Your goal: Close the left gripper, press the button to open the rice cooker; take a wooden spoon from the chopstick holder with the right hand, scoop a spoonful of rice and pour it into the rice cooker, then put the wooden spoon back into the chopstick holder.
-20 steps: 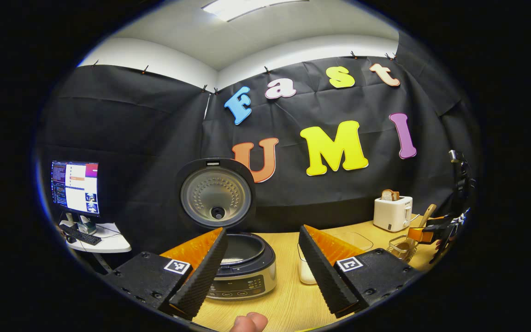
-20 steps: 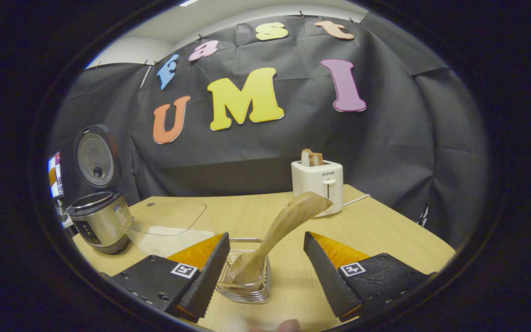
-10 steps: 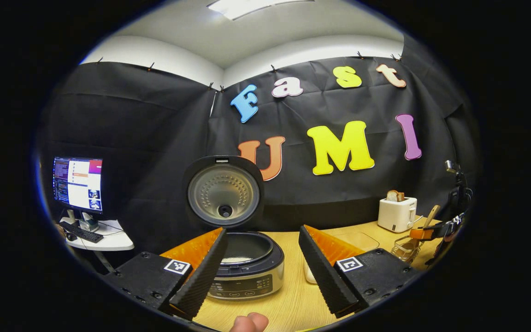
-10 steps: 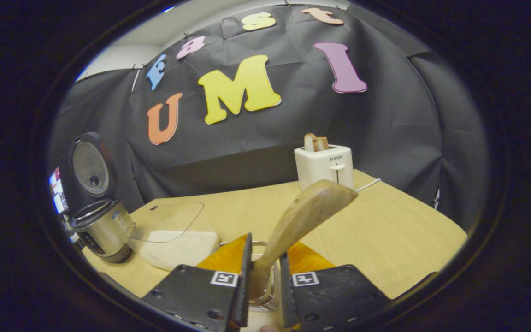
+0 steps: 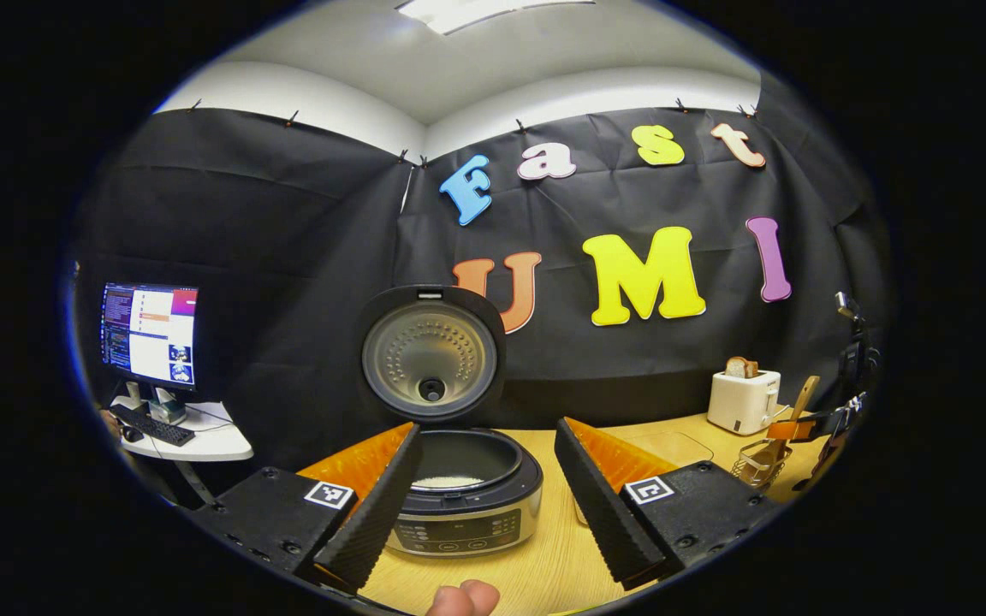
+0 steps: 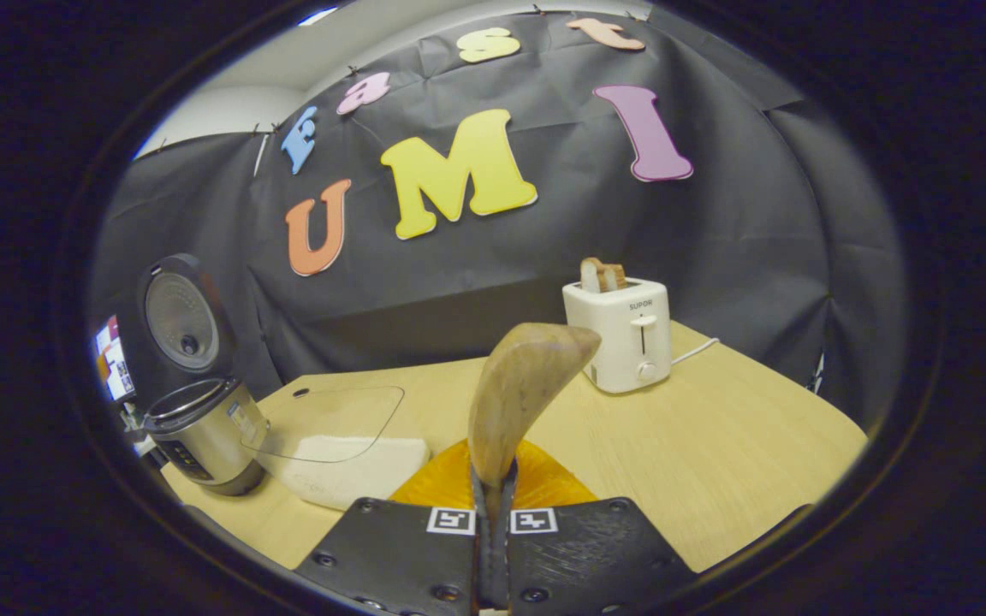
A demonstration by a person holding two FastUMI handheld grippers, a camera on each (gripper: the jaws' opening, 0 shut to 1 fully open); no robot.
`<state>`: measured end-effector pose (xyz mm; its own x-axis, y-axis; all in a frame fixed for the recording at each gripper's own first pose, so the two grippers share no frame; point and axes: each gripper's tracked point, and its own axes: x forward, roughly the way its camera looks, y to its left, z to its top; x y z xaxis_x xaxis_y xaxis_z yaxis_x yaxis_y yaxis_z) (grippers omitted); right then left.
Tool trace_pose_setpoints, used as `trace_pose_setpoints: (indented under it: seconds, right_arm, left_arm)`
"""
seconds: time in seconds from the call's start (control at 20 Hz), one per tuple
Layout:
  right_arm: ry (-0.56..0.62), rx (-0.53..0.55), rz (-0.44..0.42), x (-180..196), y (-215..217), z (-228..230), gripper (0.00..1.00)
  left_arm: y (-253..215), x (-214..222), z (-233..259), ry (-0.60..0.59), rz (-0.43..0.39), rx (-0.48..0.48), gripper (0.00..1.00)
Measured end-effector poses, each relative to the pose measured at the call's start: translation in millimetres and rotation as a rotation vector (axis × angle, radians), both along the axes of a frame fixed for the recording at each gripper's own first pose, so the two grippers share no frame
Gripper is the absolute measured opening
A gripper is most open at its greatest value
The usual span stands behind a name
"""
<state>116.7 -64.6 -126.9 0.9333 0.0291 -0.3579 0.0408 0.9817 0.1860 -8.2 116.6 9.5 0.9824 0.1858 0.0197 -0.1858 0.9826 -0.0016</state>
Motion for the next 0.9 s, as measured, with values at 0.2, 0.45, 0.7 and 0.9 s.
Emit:
trace_pose_setpoints:
  seconds: [0.2,0.45,0.7,0.9]
  right_arm:
    - [-0.036,-0.027,0.003,-0.7,3.3,29.6,0.0]
    - [-0.108,-0.07,0.044,10.0,22.6,80.9,0.0]
    - [-0.168,-0.11,0.16,42.2,86.9,121.2,0.0]
    - [-0.159,-0.17,0.258,75.3,148.2,116.3,0.0]
  left_arm:
    - [11.5,-0.1,-7.6,0.025,0.011,-0.026,0.99]
    - [24.7,-3.4,-8.0,0.03,0.022,-0.033,0.99]
    - [32.3,-6.7,-5.6,0.031,0.02,-0.038,0.99]
    - [43.4,-11.5,-4.6,0.035,0.039,-0.012,0.99]
